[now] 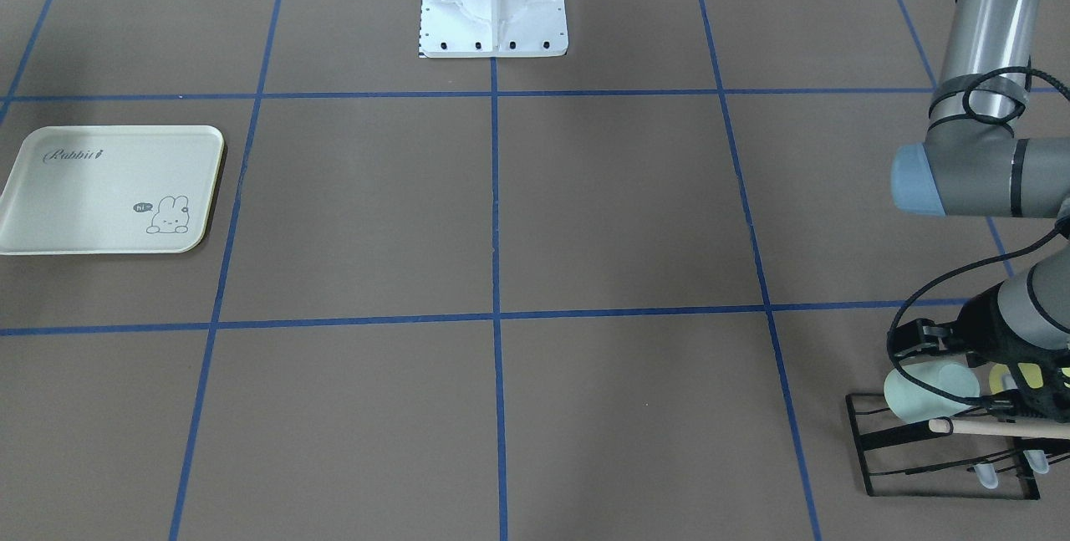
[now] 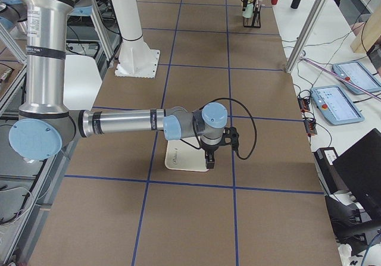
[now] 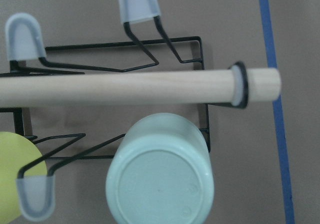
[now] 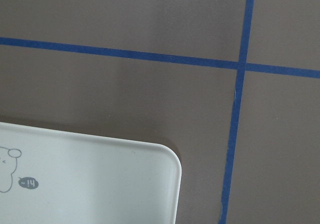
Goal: Left arm grabs green cup and hands to right arm on tray
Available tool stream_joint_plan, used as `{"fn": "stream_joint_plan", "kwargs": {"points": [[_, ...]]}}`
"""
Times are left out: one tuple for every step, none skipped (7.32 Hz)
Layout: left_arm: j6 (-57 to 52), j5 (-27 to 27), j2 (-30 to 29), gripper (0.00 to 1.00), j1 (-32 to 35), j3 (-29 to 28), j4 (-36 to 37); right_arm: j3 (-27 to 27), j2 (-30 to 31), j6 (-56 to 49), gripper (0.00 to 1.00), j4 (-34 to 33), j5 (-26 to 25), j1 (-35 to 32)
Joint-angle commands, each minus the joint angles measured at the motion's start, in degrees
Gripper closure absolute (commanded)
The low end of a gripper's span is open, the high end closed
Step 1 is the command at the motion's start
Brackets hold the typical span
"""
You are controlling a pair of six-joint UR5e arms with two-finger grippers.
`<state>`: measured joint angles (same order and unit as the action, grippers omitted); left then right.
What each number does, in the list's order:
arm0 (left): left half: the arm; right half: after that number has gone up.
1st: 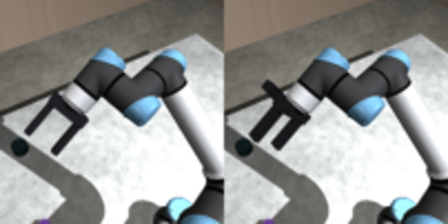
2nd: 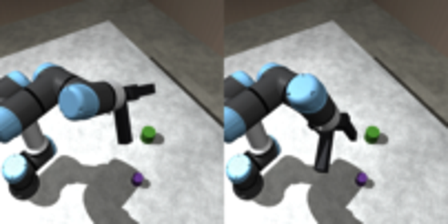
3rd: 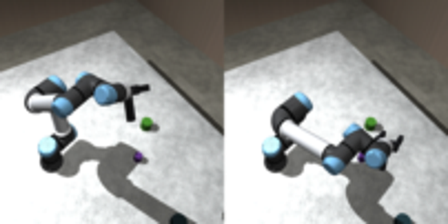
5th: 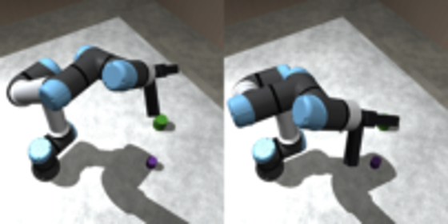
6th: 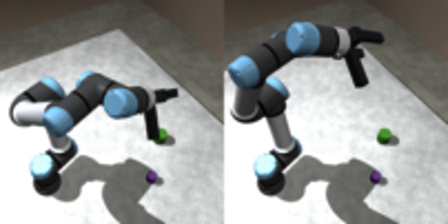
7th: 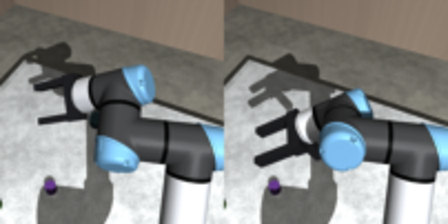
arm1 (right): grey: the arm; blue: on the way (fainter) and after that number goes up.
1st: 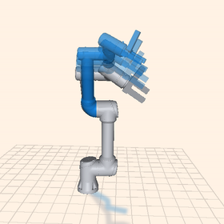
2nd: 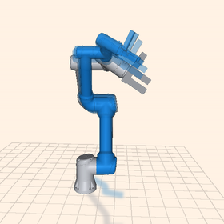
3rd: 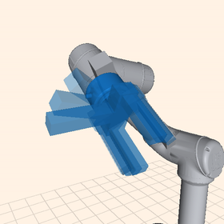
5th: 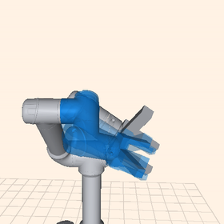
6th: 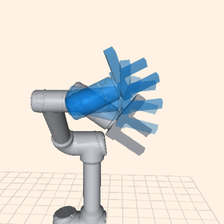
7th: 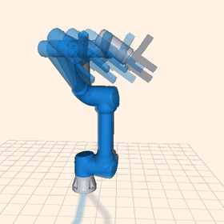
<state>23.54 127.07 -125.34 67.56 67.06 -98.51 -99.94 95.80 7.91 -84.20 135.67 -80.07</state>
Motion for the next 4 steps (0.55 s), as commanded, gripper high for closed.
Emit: {"fn": "stream_joint_plan", "kwargs": {"points": [[0.89, -0.07, -2.43, 0.03, 0.03, -2.36, -0.28, 0.01, 0.0, 0.0, 0.0, 0.0, -0.06, 0.09], [0.89, -0.51, -2.54, 0.03, -0.06, -2.72, -0.37, 0.01, 0.0, 0.0, 0.0, 0.0, -0.06, 0.09], [0.89, -1.73, -2.54, 0.03, -0.06, -2.81, -0.37, 0.01, 0.0, 0.0, 0.0, 0.0, 0.03, 0.17], [0.81, -1.83, -2.54, 0.03, 0.03, -3.25, -1.15, 0.01, 0.0, 0.0, 0.0, 0.0, -0.06, 0.35]]}}
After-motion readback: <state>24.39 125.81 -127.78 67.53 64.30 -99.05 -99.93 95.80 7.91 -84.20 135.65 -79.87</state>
